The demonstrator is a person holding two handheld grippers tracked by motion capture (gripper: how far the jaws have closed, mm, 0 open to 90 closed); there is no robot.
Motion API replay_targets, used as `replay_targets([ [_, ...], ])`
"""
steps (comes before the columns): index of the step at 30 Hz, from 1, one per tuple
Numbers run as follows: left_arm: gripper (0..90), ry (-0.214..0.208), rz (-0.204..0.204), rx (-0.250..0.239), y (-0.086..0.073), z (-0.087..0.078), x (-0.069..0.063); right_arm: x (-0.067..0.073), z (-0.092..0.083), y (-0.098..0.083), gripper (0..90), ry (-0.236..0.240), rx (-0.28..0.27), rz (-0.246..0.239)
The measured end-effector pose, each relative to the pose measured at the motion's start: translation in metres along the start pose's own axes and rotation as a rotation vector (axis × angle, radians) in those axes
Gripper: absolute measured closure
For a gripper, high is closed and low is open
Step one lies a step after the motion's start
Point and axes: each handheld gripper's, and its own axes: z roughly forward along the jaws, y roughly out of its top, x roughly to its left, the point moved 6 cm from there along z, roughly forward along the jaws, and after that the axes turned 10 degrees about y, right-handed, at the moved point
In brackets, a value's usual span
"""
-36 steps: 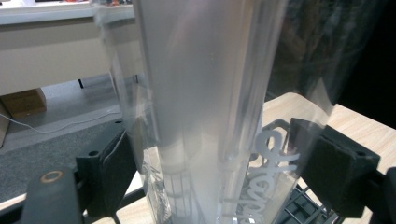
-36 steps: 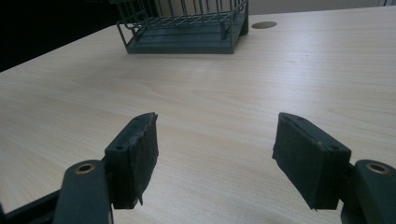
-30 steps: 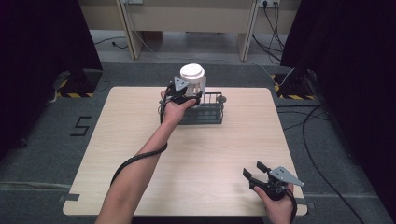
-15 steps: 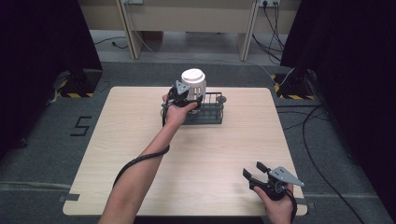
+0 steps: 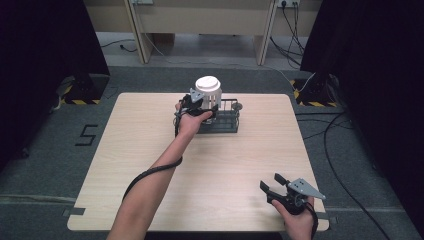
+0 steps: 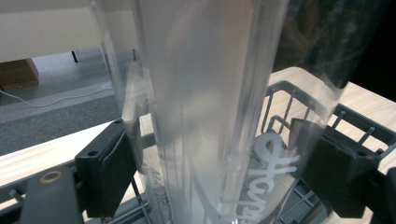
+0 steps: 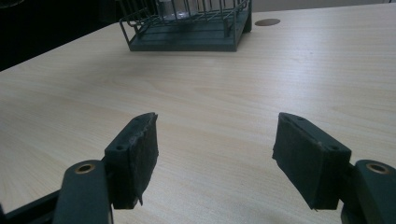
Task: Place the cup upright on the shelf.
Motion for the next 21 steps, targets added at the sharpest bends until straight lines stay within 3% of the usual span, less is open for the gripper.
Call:
replay_targets([
  [21,14.5,-0.012,0.025,-0.006,-0.007,-0.0093,0.0011,0.0002,0.0001,-0.0001,30.7,-0.001,0.001,-0.001],
])
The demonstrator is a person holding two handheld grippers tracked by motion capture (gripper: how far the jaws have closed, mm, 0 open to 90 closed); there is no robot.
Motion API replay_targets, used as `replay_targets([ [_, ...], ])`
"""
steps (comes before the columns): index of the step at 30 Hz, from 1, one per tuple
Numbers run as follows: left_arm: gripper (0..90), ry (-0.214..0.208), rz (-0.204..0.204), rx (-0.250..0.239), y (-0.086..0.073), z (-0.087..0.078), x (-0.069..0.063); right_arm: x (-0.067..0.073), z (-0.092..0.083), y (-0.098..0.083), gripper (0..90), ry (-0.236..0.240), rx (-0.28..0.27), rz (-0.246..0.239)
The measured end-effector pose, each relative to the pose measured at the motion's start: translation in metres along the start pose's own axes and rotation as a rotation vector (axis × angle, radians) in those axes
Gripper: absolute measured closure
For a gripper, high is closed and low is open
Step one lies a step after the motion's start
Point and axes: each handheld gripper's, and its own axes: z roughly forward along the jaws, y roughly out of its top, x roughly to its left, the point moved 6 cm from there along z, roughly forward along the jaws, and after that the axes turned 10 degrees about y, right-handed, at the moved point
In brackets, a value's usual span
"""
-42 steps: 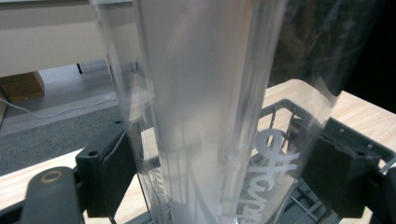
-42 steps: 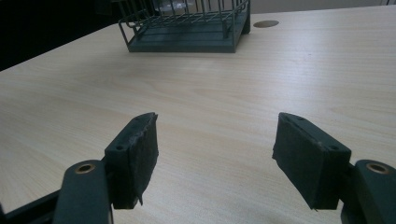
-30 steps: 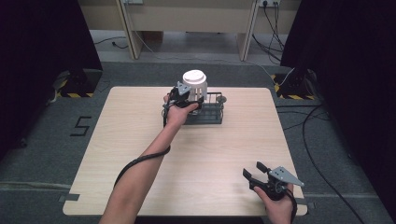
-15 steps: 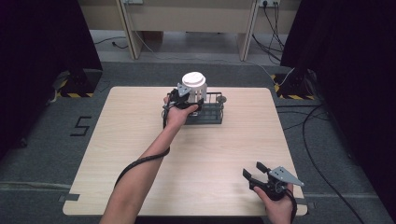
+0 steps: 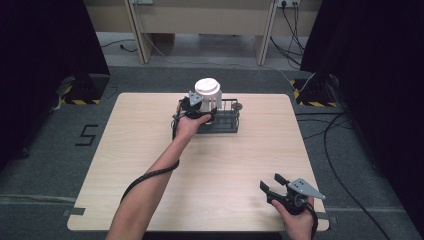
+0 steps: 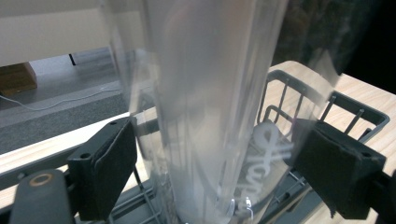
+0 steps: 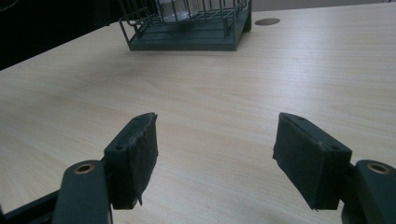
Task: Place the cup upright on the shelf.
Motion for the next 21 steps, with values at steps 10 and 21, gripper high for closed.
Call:
replay_targets([
  [10,14.4,0.0,0.025,-0.021,0.001,-0.013,0.001,0.0,0.0,0.0,30.7,0.0,0.002,0.004],
  [21,14.3,-0.018,0.038,-0.027,-0.003,-0.03,0.002,0.0,0.0,0.0,30.7,-0.001,0.003,0.012],
])
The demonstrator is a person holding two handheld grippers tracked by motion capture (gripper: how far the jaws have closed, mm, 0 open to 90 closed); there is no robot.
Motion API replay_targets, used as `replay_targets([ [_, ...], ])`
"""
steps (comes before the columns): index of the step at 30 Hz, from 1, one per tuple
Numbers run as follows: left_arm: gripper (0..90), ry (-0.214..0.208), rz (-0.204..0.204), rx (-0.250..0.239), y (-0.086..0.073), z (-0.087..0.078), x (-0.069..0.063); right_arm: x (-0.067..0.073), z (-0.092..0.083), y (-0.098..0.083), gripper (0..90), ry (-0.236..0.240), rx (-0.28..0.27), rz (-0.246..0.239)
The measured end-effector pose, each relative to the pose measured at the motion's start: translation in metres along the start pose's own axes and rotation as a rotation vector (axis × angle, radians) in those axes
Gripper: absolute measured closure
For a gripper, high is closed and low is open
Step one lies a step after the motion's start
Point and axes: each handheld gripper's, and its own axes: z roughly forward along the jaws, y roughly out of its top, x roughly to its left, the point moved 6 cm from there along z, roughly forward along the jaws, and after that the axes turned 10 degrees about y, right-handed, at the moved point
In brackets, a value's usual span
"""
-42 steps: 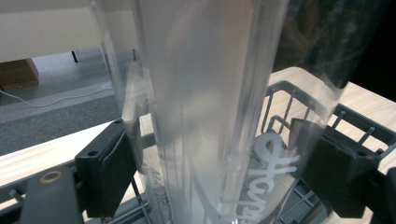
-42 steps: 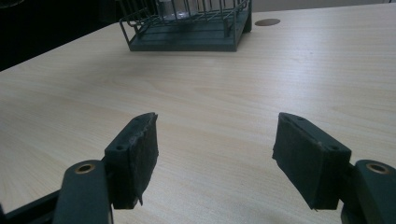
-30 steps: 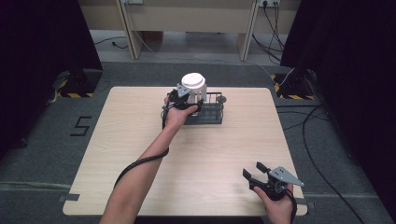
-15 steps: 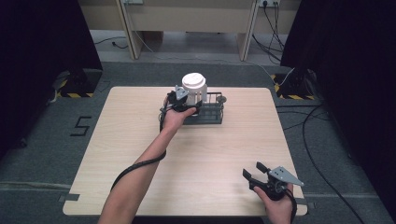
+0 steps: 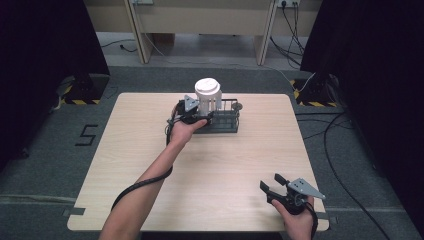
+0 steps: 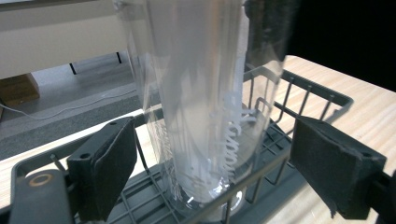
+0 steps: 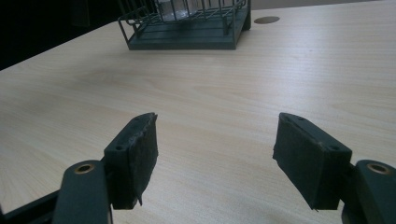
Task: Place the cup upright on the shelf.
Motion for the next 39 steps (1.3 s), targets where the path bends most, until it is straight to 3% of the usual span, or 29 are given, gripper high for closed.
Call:
replay_targets([
  [16,14.5,-0.025,-0.005,-0.007,-0.007,-0.034,0.008,0.0,0.0,0.0,30.7,-0.002,0.002,-0.002],
  [33,15.5,-0.016,0.011,-0.009,-0.032,-0.082,0.028,0.0,0.0,0.0,30.7,-0.007,0.0,0.005],
  [34,15.5,-0.016,0.011,-0.01,-0.034,-0.084,0.029,-0.002,0.0,0.0,30.7,-0.01,-0.001,-0.014],
  [35,15.4,-0.015,0.01,-0.011,-0.035,-0.087,0.03,0.0,0.0,0.0,30.7,-0.007,0.001,0.012],
  [39,15.4,-0.014,0.011,-0.015,-0.039,-0.096,0.032,-0.001,0.0,0.0,30.7,-0.01,-0.001,-0.005],
])
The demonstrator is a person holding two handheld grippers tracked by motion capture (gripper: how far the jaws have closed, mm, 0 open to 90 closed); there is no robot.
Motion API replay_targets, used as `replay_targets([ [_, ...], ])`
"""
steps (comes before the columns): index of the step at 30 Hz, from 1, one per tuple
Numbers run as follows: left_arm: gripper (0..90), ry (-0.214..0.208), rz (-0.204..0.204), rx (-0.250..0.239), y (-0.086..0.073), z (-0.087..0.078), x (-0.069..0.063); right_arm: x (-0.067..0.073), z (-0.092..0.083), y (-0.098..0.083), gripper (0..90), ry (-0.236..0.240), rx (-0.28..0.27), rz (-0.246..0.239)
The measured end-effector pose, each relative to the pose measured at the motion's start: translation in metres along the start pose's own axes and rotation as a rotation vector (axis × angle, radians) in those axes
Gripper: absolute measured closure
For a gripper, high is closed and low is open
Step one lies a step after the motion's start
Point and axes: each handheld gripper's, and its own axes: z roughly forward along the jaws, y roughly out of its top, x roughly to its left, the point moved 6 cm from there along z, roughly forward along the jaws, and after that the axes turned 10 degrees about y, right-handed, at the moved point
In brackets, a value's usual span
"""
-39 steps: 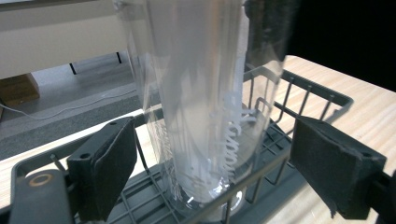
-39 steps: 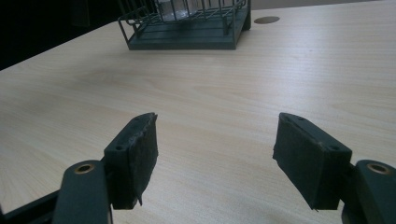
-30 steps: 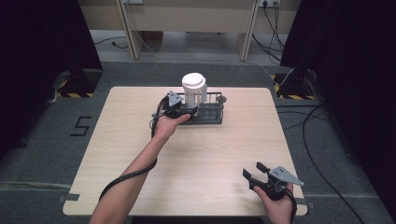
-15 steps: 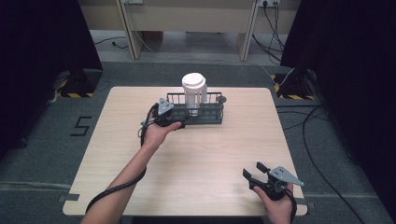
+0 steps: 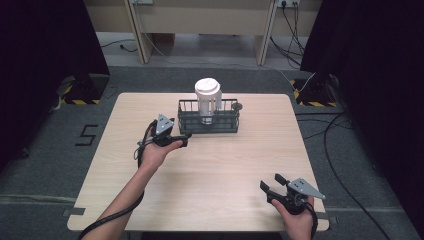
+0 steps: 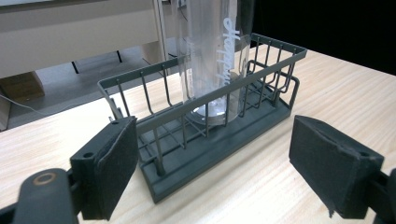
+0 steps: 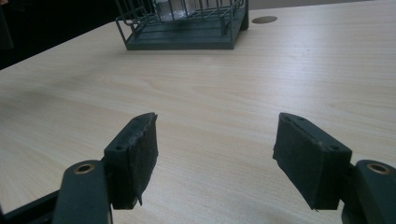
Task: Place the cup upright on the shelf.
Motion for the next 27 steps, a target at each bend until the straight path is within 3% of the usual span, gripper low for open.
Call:
replay_targets([
  [27,15.7,0.005,-0.018,0.008,-0.046,-0.055,0.011,0.0,0.0,0.0,30.7,-0.001,-0.002,0.014],
])
